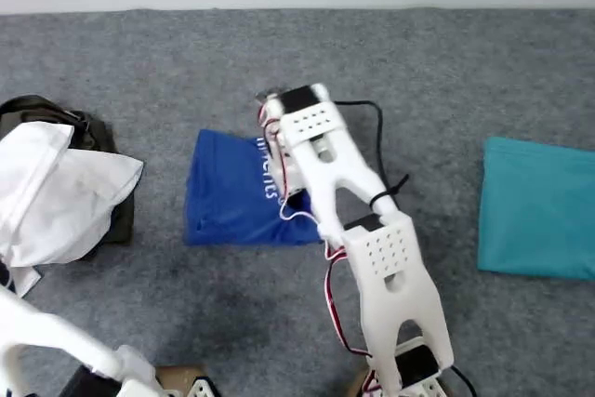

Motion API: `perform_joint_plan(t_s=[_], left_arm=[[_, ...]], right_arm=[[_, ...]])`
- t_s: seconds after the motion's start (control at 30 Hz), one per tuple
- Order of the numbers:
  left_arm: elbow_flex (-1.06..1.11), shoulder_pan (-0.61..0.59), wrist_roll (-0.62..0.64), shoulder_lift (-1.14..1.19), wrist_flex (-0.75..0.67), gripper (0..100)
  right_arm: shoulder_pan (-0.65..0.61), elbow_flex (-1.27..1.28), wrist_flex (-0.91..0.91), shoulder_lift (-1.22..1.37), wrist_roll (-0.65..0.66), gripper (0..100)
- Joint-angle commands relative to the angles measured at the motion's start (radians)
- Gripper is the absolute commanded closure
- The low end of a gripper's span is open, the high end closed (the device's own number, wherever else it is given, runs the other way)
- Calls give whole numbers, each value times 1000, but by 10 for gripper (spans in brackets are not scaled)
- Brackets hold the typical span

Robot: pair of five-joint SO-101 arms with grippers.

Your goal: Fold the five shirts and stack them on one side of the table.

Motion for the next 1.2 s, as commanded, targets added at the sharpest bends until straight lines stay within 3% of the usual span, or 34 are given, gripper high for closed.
perform_joint_plan(t_s=[0.0, 0.23, 0.57, 0.73, 0.9, 1.03, 1.17], left_arm=[[-7, 9, 5, -41, -17, 984], [-8, 9, 5, -41, -17, 984], [-4, 9, 5, -41, -17, 984], [-4, 11, 5, -41, -17, 984], [-4, 11, 3, -41, -17, 984], [-4, 11, 3, -40, -17, 984], [-4, 21, 3, -40, -17, 984]], right_arm=[[90, -37, 38, -102, 232, 989], [269, -43, 35, -102, 936, 989], [335, -43, -71, -101, 1510, 989], [278, -40, -262, -99, 1531, 989], [255, -40, -309, -97, 1513, 986], [260, -52, -361, -111, 1310, 917], [269, -127, -361, -117, 1010, 790]])
